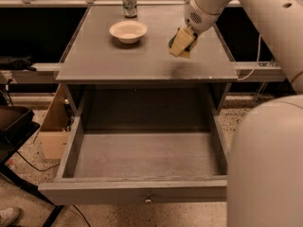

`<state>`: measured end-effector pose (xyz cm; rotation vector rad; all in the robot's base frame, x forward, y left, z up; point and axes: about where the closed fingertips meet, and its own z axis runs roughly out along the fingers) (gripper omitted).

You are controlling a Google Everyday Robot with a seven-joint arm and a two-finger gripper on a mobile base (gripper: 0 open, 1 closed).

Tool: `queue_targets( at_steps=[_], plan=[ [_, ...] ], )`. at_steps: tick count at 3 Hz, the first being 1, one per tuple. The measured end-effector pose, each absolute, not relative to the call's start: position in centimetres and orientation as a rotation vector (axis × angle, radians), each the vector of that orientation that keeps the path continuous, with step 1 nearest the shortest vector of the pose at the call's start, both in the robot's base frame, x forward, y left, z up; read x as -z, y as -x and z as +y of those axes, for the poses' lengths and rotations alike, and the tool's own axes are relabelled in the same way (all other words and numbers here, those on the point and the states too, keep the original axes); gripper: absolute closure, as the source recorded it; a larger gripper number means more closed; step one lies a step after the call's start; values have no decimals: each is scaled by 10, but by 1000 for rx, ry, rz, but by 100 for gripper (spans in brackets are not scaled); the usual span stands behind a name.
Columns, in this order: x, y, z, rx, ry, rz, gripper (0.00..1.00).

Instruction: Place sponge into top drawer

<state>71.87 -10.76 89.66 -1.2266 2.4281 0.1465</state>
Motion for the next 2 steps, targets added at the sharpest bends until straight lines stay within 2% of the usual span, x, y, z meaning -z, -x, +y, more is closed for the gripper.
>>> queue_targets(
  at_steps=[1,2],
  plan=[
    [-939,-666,-97,-120,1232,2358,100],
    [-946,-602,-84,-203,1136,2304,100]
  ],
)
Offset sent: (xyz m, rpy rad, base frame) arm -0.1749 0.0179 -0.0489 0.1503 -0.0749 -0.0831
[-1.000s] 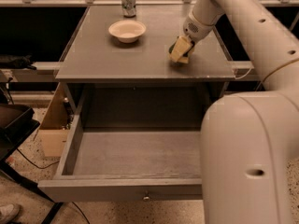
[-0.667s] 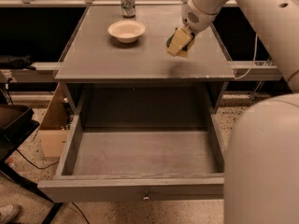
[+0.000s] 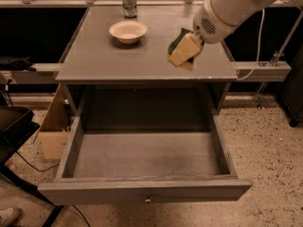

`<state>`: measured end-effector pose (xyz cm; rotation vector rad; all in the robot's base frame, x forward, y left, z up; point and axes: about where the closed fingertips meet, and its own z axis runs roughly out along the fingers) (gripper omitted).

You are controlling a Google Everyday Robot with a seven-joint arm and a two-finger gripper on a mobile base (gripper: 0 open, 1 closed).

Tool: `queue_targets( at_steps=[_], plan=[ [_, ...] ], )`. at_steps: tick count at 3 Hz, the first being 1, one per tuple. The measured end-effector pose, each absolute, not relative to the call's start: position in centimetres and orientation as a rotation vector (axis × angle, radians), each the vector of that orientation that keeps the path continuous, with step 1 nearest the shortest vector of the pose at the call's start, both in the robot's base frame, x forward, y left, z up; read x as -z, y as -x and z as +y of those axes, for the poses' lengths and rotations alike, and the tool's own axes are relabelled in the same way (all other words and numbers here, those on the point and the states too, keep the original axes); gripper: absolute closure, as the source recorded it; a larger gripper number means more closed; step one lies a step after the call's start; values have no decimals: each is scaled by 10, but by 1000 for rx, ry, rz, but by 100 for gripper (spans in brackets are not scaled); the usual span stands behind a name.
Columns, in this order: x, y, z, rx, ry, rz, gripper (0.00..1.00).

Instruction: Place sponge into top drawer

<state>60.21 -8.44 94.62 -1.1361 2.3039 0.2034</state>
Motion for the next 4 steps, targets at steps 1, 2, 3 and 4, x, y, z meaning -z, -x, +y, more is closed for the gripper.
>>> queue_targets(
  at_steps=[1,2,3,4],
  plan=[
    [-900,-578,-86,-290,1039,2303,100],
    [-826,-581,-91,-395,959,2320,100],
    [-763,-596,-97,-490,893,2338,100],
    [-721,-603,-103,-538,873,2375,100]
  ],
)
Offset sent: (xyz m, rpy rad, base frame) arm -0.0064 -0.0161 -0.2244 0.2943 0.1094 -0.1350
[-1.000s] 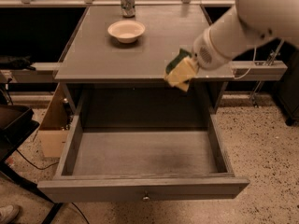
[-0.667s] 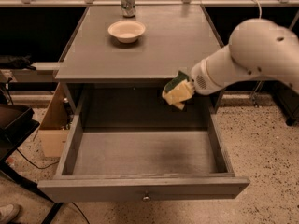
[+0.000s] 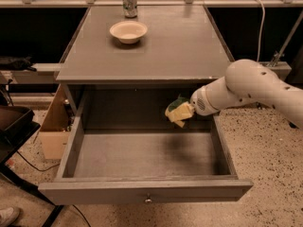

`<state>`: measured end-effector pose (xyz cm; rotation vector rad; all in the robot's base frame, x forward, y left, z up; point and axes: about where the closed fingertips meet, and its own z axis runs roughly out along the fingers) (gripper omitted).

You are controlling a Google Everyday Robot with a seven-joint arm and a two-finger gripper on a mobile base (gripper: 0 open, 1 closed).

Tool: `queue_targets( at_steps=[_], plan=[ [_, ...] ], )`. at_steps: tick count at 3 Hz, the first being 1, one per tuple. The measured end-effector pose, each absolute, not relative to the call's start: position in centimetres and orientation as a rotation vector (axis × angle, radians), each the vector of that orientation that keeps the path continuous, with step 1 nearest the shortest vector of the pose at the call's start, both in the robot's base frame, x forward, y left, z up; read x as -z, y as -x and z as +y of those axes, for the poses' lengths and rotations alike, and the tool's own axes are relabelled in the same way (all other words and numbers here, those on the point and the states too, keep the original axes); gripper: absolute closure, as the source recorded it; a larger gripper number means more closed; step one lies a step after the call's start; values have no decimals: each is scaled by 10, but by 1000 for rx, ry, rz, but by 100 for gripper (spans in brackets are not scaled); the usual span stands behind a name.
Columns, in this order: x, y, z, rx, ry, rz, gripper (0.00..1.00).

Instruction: Place sponge into top drawer

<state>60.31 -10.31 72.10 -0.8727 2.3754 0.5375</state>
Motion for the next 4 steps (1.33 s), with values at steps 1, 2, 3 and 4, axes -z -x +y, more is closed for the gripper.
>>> queue_targets(
  at_steps=[1,2,3,4],
  plan=[
    [-696,-602,-100,-554,881,2411,100],
    [-689,-588,-89,-521,911,2435,100],
    [-686,-584,-87,-517,918,2443,77],
    [-686,-584,-87,-517,918,2443,54]
  ],
)
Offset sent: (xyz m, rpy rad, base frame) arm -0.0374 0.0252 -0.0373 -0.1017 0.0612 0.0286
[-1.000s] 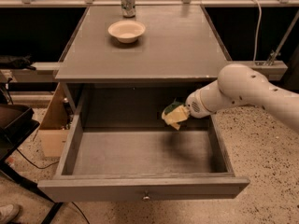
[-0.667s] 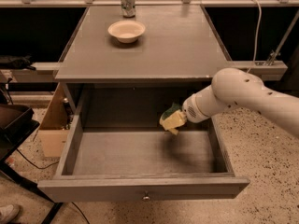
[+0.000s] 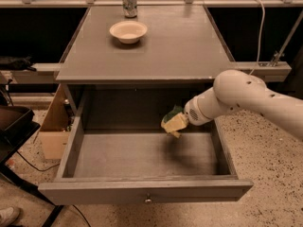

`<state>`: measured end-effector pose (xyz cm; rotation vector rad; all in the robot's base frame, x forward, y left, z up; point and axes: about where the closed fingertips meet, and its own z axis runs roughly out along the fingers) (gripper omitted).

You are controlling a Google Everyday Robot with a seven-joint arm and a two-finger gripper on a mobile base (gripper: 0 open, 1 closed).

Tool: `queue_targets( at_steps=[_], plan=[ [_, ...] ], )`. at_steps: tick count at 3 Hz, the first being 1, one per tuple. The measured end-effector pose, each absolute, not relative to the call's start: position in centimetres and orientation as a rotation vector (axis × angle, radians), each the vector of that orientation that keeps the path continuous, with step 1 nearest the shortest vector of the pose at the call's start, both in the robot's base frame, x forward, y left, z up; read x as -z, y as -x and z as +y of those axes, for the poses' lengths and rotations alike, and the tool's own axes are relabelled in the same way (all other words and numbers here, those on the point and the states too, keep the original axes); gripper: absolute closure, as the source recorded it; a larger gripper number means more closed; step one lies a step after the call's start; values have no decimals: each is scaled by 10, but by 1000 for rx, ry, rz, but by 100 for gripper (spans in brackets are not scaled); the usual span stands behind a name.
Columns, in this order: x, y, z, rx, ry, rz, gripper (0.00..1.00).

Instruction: Place sponge into top drawer

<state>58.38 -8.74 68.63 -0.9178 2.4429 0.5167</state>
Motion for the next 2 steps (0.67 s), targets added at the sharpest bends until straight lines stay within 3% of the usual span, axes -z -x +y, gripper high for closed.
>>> queue_targets(
  at_steps=[2],
  plan=[
    [-686,-584,-87,-517,918,2443,8]
  ],
)
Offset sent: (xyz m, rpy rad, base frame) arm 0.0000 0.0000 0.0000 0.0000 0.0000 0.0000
